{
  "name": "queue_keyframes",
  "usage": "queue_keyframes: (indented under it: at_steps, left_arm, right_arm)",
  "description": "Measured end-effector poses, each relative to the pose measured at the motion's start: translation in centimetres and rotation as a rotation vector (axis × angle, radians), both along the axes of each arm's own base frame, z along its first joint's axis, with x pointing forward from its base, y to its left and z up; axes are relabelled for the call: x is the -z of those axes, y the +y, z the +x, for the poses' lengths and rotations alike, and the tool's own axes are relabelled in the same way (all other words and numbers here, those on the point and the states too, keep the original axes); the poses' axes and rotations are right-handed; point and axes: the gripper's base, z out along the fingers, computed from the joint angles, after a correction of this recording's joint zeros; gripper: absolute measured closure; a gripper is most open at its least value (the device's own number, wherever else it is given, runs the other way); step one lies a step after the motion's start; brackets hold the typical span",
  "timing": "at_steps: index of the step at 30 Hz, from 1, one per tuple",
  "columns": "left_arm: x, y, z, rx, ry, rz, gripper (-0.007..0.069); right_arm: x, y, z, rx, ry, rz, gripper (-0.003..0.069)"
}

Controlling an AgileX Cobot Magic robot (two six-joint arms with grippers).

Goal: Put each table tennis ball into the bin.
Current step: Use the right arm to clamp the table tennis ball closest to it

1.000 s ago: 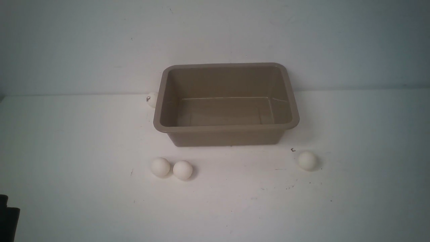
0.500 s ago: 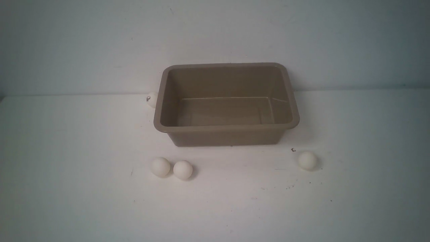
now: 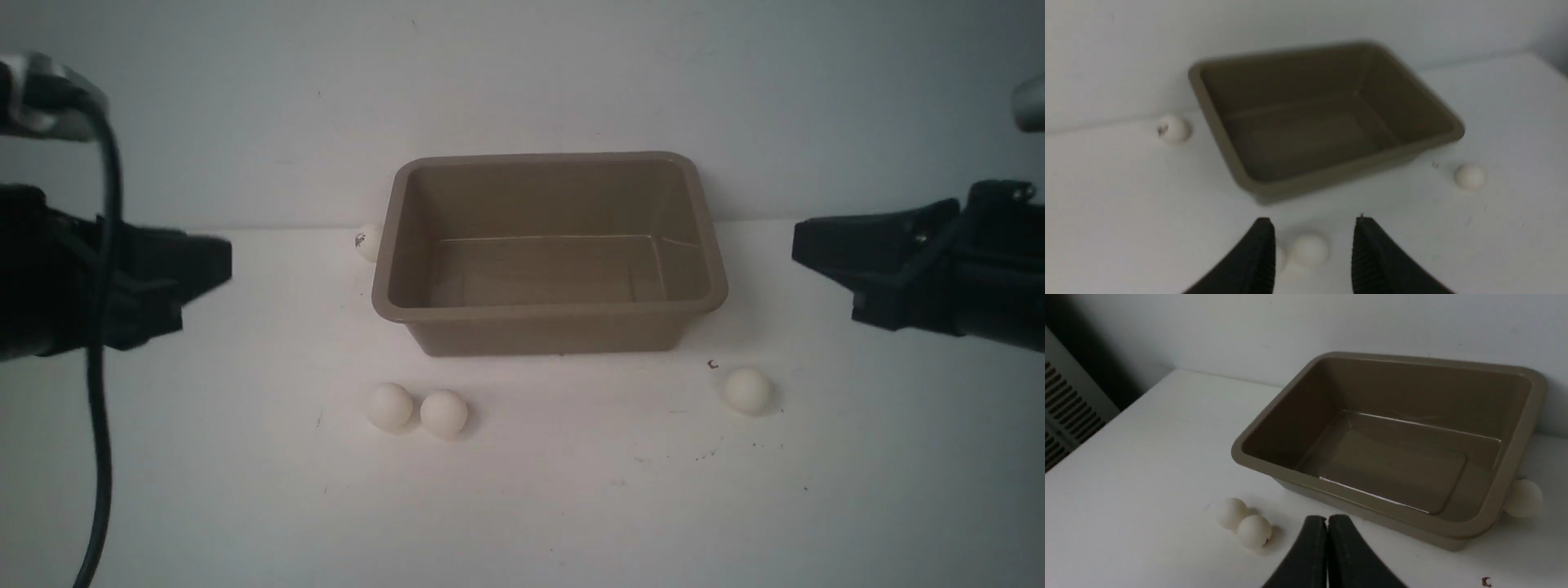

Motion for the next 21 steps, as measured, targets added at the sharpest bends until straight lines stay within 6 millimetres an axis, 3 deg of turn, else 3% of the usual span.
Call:
queue_keyframes:
  at_steps: [5,9,12,14,16,19,21]
  left_arm:
    - [2.3,0.4,1.0,0.043,0.133,0.091,0.0377]
    - [2.4,0.4,1.0,0.051,0.138,0.097,0.0377]
    - [2.4,0.4,1.0,0.057,0.134,0.106,0.0377]
    - [2.4,0.4,1.0,0.067,0.127,0.118,0.0377]
    - [2.4,0.4,1.0,0.075,0.120,0.128,0.0377]
    - [2.4,0.5,1.1,0.077,0.105,0.144,0.0377]
    - [2.4,0.7,1.6,0.056,0.080,0.160,0.0377]
  right_arm:
    - [-1.1,-1.2,1.4,0.085,-0.218,-0.240,0.0666]
    - [-3.3,-3.1,2.6,0.234,-0.419,-0.517,0.0666]
    - [-3.9,-4.6,2.9,0.372,-0.458,-0.652,0.0666]
    - [-4.0,-7.2,2.8,0.638,-0.364,-0.742,0.0666]
    - [-2.9,-9.1,1.9,0.823,-0.152,-0.775,0.0666]
    - [-0.8,-9.3,0.9,0.822,0.120,-0.753,0.0666]
    - [0.9,-7.7,1.0,0.655,0.251,-0.698,0.0666]
